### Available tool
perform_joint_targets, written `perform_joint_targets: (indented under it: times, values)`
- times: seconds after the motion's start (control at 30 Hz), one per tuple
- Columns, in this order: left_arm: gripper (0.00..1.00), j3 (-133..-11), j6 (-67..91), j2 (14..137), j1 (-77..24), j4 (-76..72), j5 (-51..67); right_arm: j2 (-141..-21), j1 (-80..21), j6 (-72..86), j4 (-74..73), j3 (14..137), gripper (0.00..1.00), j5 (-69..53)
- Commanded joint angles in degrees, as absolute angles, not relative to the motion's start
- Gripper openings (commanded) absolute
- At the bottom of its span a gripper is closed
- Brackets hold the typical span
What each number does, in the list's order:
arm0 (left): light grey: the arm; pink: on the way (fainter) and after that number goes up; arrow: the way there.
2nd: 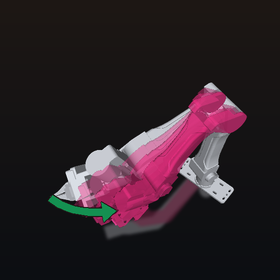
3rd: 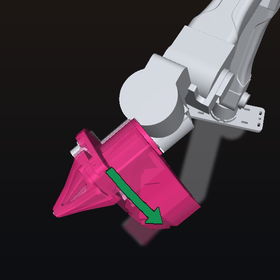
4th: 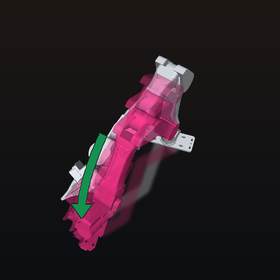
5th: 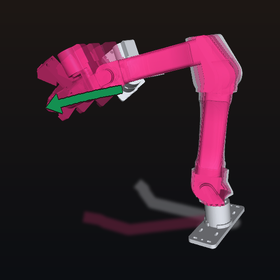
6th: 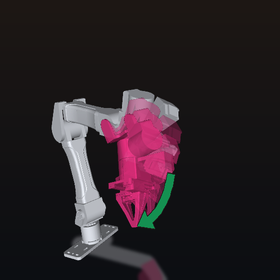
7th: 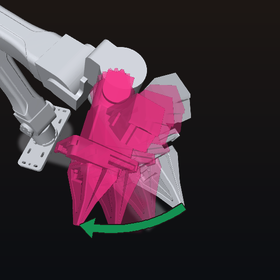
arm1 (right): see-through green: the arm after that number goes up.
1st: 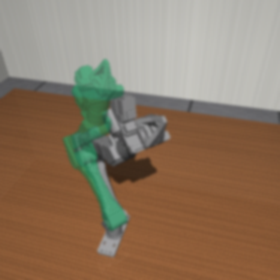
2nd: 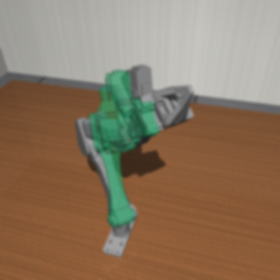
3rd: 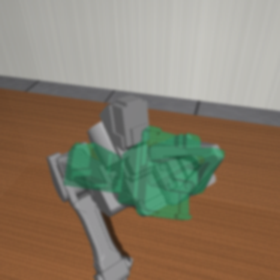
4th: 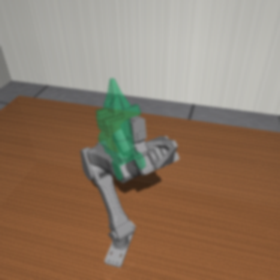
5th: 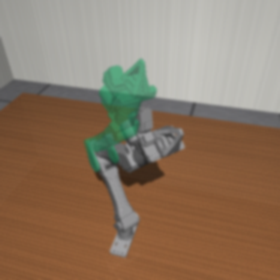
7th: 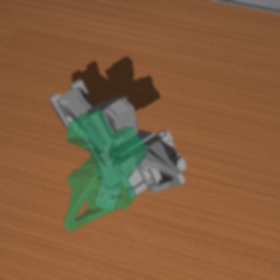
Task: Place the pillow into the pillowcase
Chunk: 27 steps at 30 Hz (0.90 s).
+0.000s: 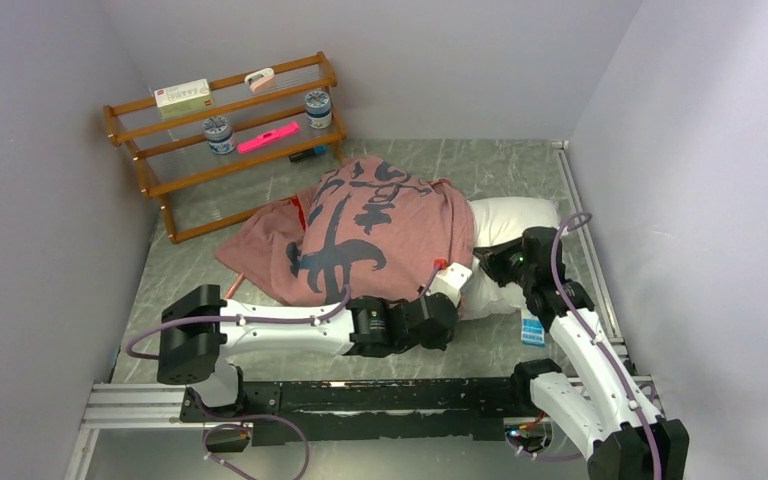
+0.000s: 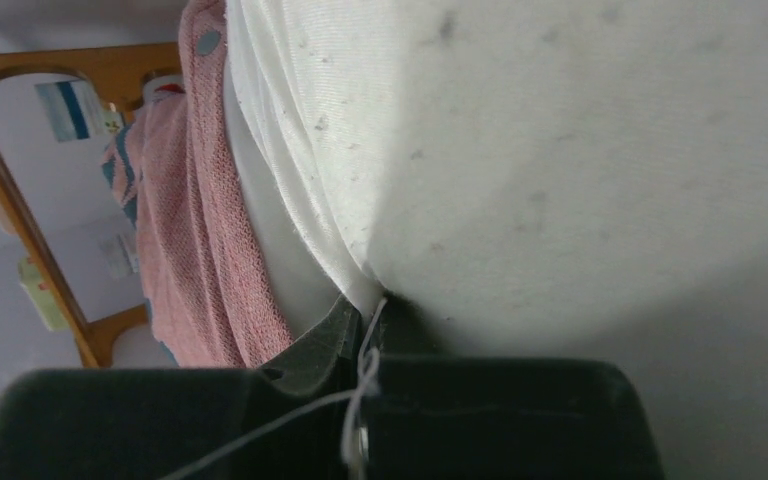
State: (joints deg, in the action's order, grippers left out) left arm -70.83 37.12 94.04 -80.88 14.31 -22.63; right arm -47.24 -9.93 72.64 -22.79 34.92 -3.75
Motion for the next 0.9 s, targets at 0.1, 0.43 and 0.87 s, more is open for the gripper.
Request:
perform_joint_targets:
  times: [0.1, 0.43, 0.87]
  values:
    - [0.05, -67.56, 39.25, 88.94, -83.73, -1.95, -16.84, -47.75, -10.63, 84.02, -4.3, 29.55, 0.0, -13.89]
    - [0.28, -66.25, 39.52, 90.37, -83.5, -5.52, -11.09, -49.62, -10.63, 74.06, -10.35, 38.05, 0.0, -11.92]
    - [0.6, -89.32, 27.44, 91.76, -70.84, 20.38, -21.09, -40.62, -10.63, 57.75, -19.79, 36.52, 0.24, -4.62]
